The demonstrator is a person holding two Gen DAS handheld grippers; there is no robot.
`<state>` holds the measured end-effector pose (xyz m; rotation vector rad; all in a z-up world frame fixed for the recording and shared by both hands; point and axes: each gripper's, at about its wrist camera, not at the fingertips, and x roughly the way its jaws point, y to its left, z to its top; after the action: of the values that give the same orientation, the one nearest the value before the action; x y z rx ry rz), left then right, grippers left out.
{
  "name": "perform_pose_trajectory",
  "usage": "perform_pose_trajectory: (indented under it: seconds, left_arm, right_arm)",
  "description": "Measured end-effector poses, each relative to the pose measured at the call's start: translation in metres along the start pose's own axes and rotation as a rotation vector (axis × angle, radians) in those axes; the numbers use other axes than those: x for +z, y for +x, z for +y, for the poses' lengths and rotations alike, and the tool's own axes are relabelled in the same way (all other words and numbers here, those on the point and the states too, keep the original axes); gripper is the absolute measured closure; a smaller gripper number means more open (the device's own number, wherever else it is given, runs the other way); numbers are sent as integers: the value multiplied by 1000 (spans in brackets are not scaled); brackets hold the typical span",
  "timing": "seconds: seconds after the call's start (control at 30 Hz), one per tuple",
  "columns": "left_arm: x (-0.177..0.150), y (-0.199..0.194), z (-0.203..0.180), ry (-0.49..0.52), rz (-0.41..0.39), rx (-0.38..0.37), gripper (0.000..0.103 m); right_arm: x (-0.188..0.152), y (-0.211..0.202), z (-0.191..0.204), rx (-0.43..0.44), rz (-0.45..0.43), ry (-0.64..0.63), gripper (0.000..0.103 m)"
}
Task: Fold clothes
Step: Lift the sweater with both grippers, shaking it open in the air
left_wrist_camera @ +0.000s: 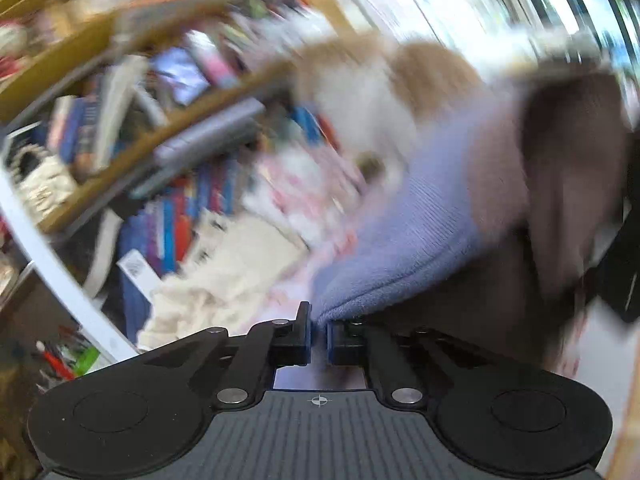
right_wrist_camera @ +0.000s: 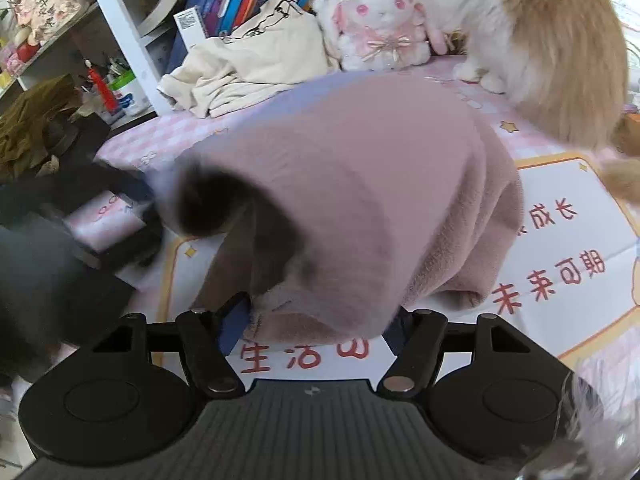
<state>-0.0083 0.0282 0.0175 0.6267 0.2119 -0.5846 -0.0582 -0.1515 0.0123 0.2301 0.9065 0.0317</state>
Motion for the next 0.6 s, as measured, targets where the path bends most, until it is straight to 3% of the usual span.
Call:
perform_pose_trajectory:
  seconds: [0.2,0.33,0.43,0.47,0.53,0.6]
  left_arm:
    - [61,-34,26,-139,-112,-28,97]
    - [82,-51,37,-204,-158,35,97]
    - [81,-69,54,-248,-151,78,97]
    - [79,-75,59,-258,-146,88,97]
    - [73,-88,69,-277,-137,112,97]
    - [67,-102,74,-297,-139,137,97]
  right_arm:
    - [-5,2,14,-7,-7,-39,36]
    - [-11,6,9,-76,-48,5,43]
    - [-15,-13,-13,-89,-128,61,68]
    - [-15,-21,-20,-88,-164,55,84]
    - [-14,-40,-36,-115,-237,48,95]
    - [-9,-64,-49,-149,-318,24,95]
